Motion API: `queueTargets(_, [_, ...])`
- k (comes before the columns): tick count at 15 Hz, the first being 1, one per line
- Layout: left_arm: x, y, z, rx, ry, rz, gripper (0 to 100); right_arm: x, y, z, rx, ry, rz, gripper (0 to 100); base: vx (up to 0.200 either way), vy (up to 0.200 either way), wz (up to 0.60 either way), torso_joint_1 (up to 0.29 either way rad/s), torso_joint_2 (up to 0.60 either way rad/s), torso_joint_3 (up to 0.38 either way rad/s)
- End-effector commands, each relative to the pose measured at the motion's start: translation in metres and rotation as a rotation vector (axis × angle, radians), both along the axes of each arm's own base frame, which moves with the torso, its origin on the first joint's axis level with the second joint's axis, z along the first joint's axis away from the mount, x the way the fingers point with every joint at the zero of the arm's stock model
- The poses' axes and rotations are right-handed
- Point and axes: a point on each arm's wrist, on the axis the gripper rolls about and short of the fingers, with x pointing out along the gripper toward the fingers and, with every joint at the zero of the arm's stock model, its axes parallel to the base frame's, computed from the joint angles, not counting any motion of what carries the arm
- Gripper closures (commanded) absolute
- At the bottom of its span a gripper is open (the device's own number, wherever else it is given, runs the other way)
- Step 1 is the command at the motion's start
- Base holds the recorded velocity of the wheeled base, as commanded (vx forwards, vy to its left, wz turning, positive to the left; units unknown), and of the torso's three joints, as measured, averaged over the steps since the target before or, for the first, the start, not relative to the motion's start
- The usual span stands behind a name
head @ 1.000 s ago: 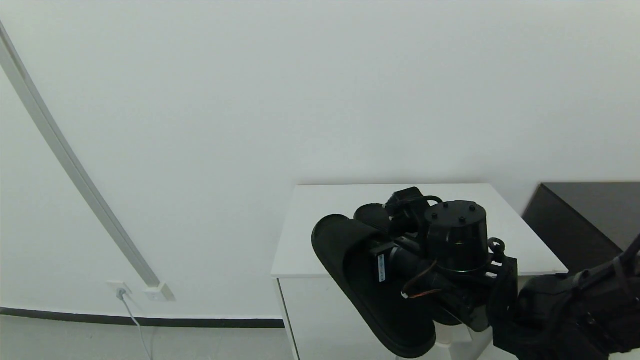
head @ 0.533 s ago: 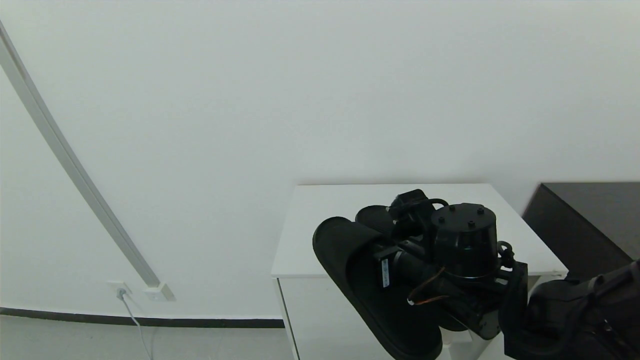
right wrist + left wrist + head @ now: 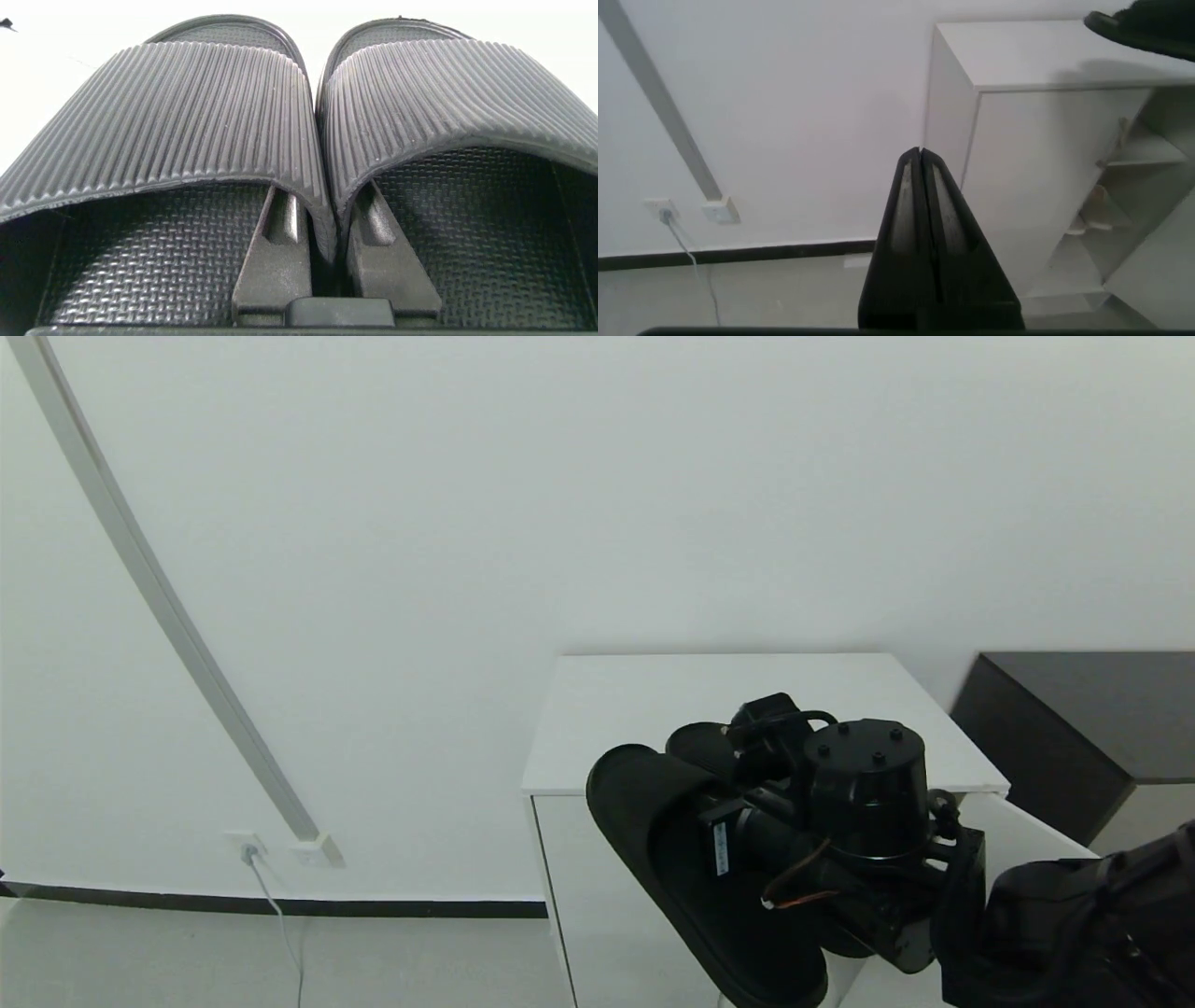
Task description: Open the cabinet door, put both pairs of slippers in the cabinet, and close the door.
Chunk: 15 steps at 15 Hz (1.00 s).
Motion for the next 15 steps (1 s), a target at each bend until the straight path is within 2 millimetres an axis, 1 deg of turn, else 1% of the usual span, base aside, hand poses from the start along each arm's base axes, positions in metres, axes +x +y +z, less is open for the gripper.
queueTargets(1, [0.000, 0.000, 0.000, 0.000, -0.001, 0.000, 100, -0.001, 0.000, -0.002, -0.005, 0.006, 0.002, 100, -0.200, 0.000, 0.00, 0.002, 0.01, 0.002])
queueTargets(2, [0.000, 0.000, 0.000, 0.000, -0.001, 0.000, 100, -0.001, 0.000, -0.003, -0.008, 0.008, 0.000, 100, -0.200, 0.000, 0.00, 0.002, 0.00, 0.002])
queueTargets(7, [0.000, 0.000, 0.000, -0.002, -0.001, 0.001, 100, -0.001, -0.001, -0.004, -0.014, 0.009, 0.002, 100, 0.000, 0.000, 0.00, 0.000, 0.00, 0.000])
queueTargets(9, [0.000, 0.000, 0.000, 0.000, -0.001, 0.001, 100, -0.001, -0.001, -0.009, -0.025, 0.020, 0.004, 100, 0.000, 0.000, 0.00, 0.000, 0.00, 0.000])
queueTargets(10, [0.000, 0.000, 0.000, 0.000, -0.001, 0.000, 100, 0.001, 0.001, -0.015, -0.037, 0.031, 0.002, 100, 0.000, 0.000, 0.00, 0.000, 0.00, 0.000])
queueTargets(15, [0.000, 0.000, 0.000, 0.000, -0.001, 0.000, 100, 0.000, 0.005, -0.011, -0.002, -0.001, 0.010, 100, 0.000, 0.000, 0.00, 0.000, 0.00, 0.000])
